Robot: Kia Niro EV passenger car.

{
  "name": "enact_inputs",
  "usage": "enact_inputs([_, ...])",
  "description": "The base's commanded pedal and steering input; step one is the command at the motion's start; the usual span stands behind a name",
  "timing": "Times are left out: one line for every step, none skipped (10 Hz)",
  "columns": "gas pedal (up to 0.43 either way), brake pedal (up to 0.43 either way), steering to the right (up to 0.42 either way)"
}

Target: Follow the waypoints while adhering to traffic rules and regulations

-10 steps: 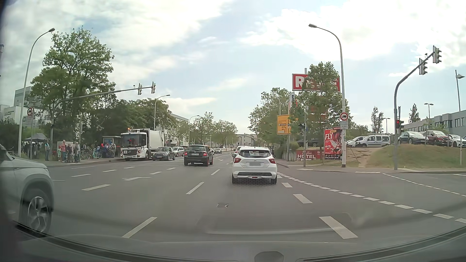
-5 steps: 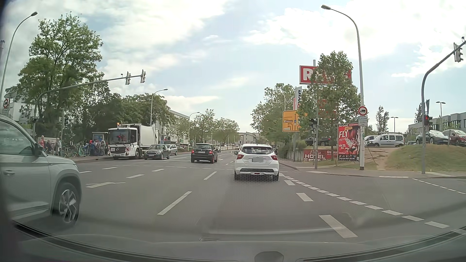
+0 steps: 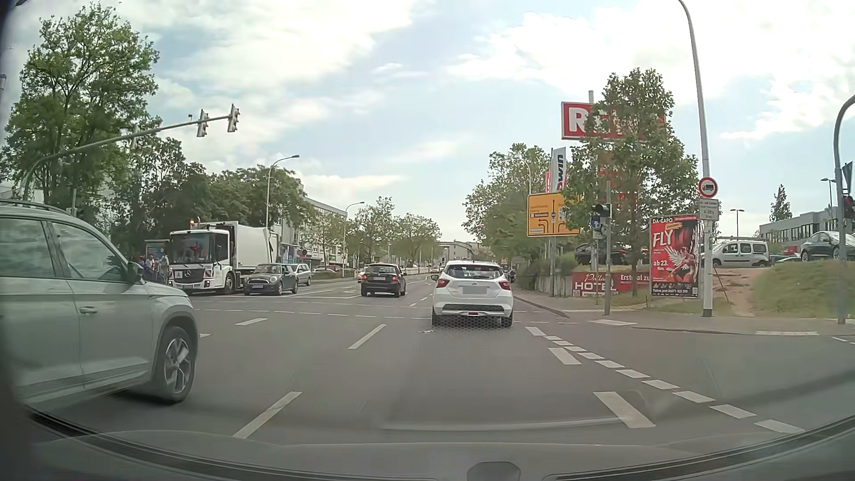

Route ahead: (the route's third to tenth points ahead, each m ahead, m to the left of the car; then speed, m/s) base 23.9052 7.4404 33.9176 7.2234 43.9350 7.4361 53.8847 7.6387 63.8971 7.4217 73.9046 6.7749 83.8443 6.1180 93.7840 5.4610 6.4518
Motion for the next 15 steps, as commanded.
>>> enact_inputs([0.059, 0.018, -0.002])
enact_inputs([0.079, 0.018, 0.001])
enact_inputs([0.079, 0.018, 0.002])
enact_inputs([0.087, 0.018, 0.003])
enact_inputs([0.118, 0.018, 0.006])
enact_inputs([0.138, 0.018, 0.008])
enact_inputs([0.150, 0.018, 0.013])
enact_inputs([0.150, 0.018, 0.015])
enact_inputs([0.157, 0.018, 0.018])
enact_inputs([0.157, 0.018, 0.019])
enact_inputs([0.169, 0.018, 0.020])
enact_inputs([0.169, 0.018, 0.020])
enact_inputs([0.169, 0.018, 0.020])
enact_inputs([0.169, 0.018, 0.019])
enact_inputs([0.169, 0.018, 0.017])
